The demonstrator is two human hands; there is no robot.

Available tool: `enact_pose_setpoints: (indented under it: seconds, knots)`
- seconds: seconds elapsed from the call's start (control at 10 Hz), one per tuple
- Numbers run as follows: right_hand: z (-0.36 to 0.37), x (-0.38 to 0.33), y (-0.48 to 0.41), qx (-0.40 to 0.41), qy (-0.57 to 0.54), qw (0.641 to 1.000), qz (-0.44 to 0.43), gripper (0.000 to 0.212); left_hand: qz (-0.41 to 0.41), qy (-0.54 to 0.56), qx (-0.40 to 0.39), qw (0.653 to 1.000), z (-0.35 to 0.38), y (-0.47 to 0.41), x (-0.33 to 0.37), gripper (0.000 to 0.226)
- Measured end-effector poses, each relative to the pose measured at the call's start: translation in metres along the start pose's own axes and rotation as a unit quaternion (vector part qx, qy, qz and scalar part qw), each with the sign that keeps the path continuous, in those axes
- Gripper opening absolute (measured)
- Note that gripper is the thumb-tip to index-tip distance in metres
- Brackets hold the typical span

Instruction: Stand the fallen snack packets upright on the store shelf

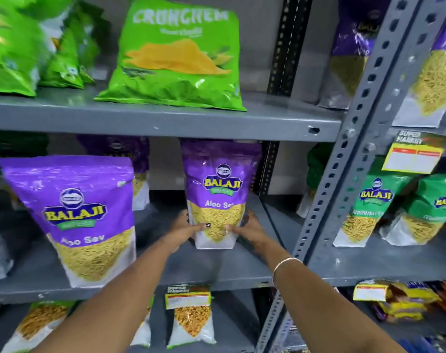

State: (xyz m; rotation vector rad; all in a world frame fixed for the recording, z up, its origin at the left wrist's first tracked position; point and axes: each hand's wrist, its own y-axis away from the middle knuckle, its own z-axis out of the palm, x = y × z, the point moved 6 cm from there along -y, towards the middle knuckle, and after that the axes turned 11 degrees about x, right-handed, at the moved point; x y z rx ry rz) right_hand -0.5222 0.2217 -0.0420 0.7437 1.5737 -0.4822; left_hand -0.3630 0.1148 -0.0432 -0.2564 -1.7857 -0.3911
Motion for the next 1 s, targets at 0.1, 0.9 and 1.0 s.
enact_pose_setpoints:
  seconds: [0.1, 0.9, 1.0]
  knots:
    - [0.003, 0.002, -0.011, -0.018, -0.022, 0.999, -0.016, 0.066, 0.002, 0.021, 0.044, 0.999, 0.005, -0.006, -0.004, 0.042]
    - [-0.028, -0.002, 0.076, -0.049, 0.026, 0.997, -0.046, 0.054, 0.006, -0.146, 0.063, 0.987, -0.007, 0.096, 0.004, 0.060]
    - [-0.030, -0.012, 0.083, -0.008, 0.044, 0.998, -0.052, 0.094, 0.026, -0.163, 0.088, 0.982, -0.013, 0.104, 0.012, 0.077]
